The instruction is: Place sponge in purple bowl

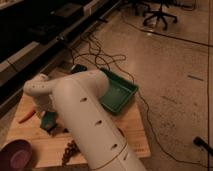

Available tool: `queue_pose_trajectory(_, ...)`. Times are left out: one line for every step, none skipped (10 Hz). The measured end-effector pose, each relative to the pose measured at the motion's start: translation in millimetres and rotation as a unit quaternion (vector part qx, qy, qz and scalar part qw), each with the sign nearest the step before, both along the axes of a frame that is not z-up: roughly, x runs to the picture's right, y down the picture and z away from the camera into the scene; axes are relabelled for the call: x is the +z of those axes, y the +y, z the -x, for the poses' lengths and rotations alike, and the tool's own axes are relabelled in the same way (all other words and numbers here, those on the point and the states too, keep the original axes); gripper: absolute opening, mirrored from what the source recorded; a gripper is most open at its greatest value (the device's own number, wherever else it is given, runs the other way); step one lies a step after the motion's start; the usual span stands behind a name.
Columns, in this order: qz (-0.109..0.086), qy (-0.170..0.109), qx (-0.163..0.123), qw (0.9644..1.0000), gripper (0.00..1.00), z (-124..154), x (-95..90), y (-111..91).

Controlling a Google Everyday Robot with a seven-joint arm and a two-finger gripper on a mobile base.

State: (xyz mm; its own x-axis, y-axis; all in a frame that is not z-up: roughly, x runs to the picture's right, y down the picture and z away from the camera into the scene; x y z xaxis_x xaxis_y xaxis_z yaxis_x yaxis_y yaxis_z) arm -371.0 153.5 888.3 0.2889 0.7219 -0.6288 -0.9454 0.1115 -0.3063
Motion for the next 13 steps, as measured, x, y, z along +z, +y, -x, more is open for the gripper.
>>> queue_pose_trajectory(-0.002,0.002,0.002,1.0,0.24,-1.4,0.7,-1.8)
queue_pose_trajectory(-0.002,0.001,0.002,1.0,0.13,-0.5,0.6,-2.1)
queue_pose_trajectory(-0.002,0.001,0.003,1.0,0.06,-0.1,0.4,-2.4)
queue_pose_trajectory(-0.003,0.0,0.003,1.0,0.0,0.8,0.2,-2.5)
queue_pose_trajectory(-0.003,-0.001,0.003,1.0,0.0,1.9,-0.2,-2.1)
queue_pose_trajectory(-0.002,-0.002,0.002,1.0,0.0,2.7,-0.5,-1.6)
queue_pose_trajectory(-0.002,-0.003,0.002,1.0,0.0,3.7,-0.9,-0.9)
queue_pose_trajectory(-0.002,-0.004,0.001,1.0,0.0,4.6,-1.2,0.1)
queue_pose_trajectory(-0.001,-0.004,0.001,1.0,0.0,4.6,-1.3,0.3)
queue_pose_trajectory(-0.001,-0.005,0.001,1.0,0.0,4.7,-1.3,0.3)
queue_pose_trajectory(-0.001,-0.004,0.001,1.0,0.0,4.5,-1.7,0.1)
queue_pose_trajectory(-0.001,-0.004,0.001,1.0,0.0,4.3,-2.2,-0.3)
queue_pose_trajectory(-0.001,-0.004,0.001,1.0,0.0,4.0,-3.0,-0.6)
